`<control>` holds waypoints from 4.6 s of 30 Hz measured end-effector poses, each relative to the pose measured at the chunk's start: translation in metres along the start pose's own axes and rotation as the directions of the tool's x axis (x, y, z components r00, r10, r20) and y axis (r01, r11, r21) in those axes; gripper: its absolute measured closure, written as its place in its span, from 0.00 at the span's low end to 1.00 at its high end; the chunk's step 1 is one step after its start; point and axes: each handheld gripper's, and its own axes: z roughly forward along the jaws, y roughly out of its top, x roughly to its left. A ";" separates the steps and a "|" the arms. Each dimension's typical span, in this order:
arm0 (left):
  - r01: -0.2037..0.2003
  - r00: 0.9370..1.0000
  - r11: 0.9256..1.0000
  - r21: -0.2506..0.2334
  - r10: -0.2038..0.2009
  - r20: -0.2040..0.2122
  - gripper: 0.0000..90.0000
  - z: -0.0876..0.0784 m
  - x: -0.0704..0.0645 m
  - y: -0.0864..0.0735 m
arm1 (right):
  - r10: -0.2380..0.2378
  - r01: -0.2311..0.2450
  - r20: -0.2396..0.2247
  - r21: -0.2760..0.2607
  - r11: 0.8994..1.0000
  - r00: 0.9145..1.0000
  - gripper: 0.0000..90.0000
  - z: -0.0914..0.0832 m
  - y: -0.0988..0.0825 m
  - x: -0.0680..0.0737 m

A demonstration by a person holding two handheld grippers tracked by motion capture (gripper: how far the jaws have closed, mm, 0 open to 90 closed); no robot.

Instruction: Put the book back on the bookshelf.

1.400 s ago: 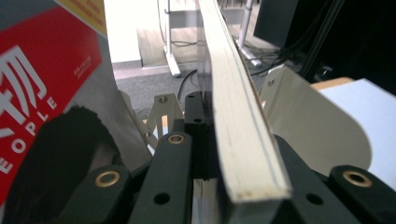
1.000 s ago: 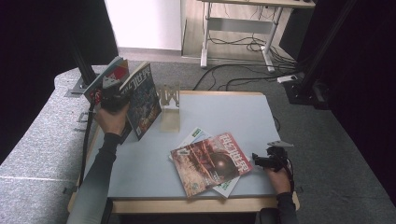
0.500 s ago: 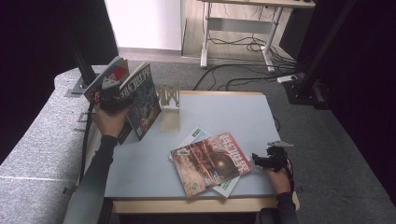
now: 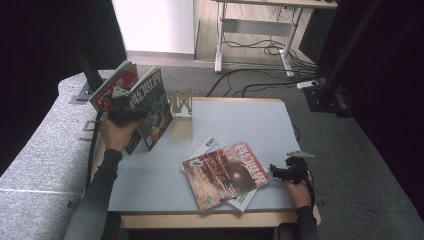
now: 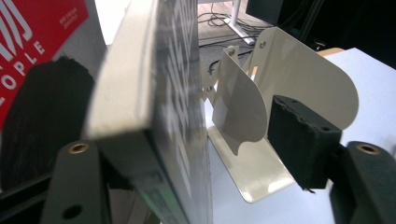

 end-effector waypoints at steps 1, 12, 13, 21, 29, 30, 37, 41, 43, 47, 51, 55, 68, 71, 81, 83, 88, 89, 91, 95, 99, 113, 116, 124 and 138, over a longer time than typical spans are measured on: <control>0.003 1.000 1.000 0.005 -0.003 0.002 0.31 -0.001 0.000 -0.001 | 0.000 0.000 0.000 0.000 1.000 1.000 0.11 0.000 0.000 0.000; -0.010 1.000 0.999 0.034 0.009 0.024 0.23 -0.007 -0.005 -0.014 | -0.001 0.001 0.000 0.000 1.000 1.000 0.11 0.000 0.000 0.000; -0.010 1.000 0.999 0.041 0.009 0.028 0.22 -0.007 -0.005 -0.016 | -0.001 0.001 0.000 0.000 1.000 1.000 0.11 0.000 0.000 0.000; 0.002 0.999 0.999 0.037 -0.004 0.037 0.16 -0.016 -0.009 -0.026 | -0.002 0.002 0.000 0.002 1.000 1.000 0.11 0.000 0.000 0.000; -0.003 0.998 0.999 0.041 0.000 0.060 0.13 -0.026 -0.015 -0.036 | 0.000 0.000 0.000 0.002 1.000 1.000 0.11 0.000 0.000 0.000; -0.013 0.998 0.999 0.043 0.010 0.061 0.12 -0.028 -0.017 -0.038 | -0.001 0.001 0.000 0.002 1.000 1.000 0.11 0.000 0.000 0.000; -0.016 0.993 0.999 0.046 0.011 0.115 0.10 -0.038 -0.026 -0.050 | 0.001 -0.001 0.000 0.001 1.000 1.000 0.11 0.000 0.000 0.000; -0.029 0.990 0.998 0.049 0.022 0.139 0.09 -0.043 -0.032 -0.057 | 0.001 -0.001 0.000 0.001 1.000 1.000 0.11 0.000 0.000 0.000; -0.038 0.989 0.998 0.052 0.030 0.146 0.08 -0.045 -0.036 -0.061 | 0.001 -0.001 0.000 0.001 1.000 1.000 0.11 0.000 0.000 0.000; -0.058 0.984 0.996 0.062 0.046 0.174 0.08 -0.045 -0.043 -0.068 | 0.001 -0.001 0.000 0.001 1.000 1.000 0.11 0.000 0.000 0.000; -0.093 0.976 0.992 0.080 0.075 0.207 0.05 -0.039 -0.052 -0.075 | 0.001 -0.001 0.000 0.001 1.000 1.000 0.11 0.000 0.000 0.000; -0.123 0.963 0.988 0.093 0.096 0.251 0.03 -0.029 -0.062 -0.082 | 0.001 -0.001 0.000 0.001 1.000 1.000 0.11 0.000 0.000 0.000; -0.242 0.923 0.961 0.138 0.183 0.338 0.00 0.008 -0.087 -0.107 | 0.002 -0.002 -0.001 0.001 1.000 1.000 0.11 0.000 0.000 0.000; -0.260 0.917 0.953 0.156 0.194 0.348 0.00 0.015 -0.090 -0.116 | 0.002 -0.002 0.000 0.001 1.000 1.000 0.11 0.000 0.000 0.000; -0.284 0.908 0.937 0.205 0.194 0.372 0.00 0.031 -0.093 -0.145 | 0.001 -0.001 0.000 0.001 1.000 1.000 0.11 0.000 0.000 0.000; -0.304 0.905 0.928 0.214 0.211 0.370 0.00 0.033 -0.095 -0.150 | 0.002 -0.002 0.000 0.001 1.000 1.000 0.11 0.000 0.000 0.000; -0.342 0.899 0.908 0.242 0.241 0.365 0.00 0.040 -0.100 -0.158 | 0.002 -0.002 -0.001 0.001 1.000 1.000 0.11 0.000 0.000 0.000; -0.354 0.897 0.901 0.251 0.252 0.362 0.00 0.042 -0.100 -0.160 | 0.002 -0.002 -0.001 0.001 1.000 1.000 0.11 0.000 0.000 0.000; -0.373 0.894 0.888 0.270 0.266 0.360 0.00 0.046 -0.102 -0.165 | 0.002 -0.002 -0.001 0.001 1.000 1.000 0.11 0.000 0.000 0.000; -0.362 0.895 0.895 0.261 0.255 0.367 0.00 0.047 -0.102 -0.167 | 0.002 -0.002 -0.001 0.001 1.000 1.000 0.11 0.000 0.000 0.000; -0.350 0.899 0.896 0.273 0.239 0.368 0.00 0.047 -0.102 -0.167 | 0.003 -0.003 -0.001 0.000 1.000 1.000 0.11 0.000 0.000 0.000; -0.349 0.899 0.897 0.272 0.237 0.369 0.00 0.047 -0.101 -0.167 | -0.025 0.025 -0.013 -0.006 1.000 1.000 0.13 -0.003 -0.001 0.003; -0.348 0.899 0.897 0.273 0.237 0.368 0.00 0.047 -0.102 -0.167 | -0.034 0.034 -0.018 -0.011 0.999 0.999 0.13 -0.008 -0.002 0.004; -0.320 0.876 0.917 0.236 0.192 0.443 0.00 0.043 -0.102 -0.160 | -0.042 0.038 -0.068 -0.050 0.998 0.997 0.11 -0.025 -0.005 0.008; -0.322 0.858 0.929 0.181 0.205 0.472 0.15 0.051 -0.104 -0.139 | -0.069 0.061 -0.080 -0.100 0.993 0.994 0.12 -0.043 -0.009 0.025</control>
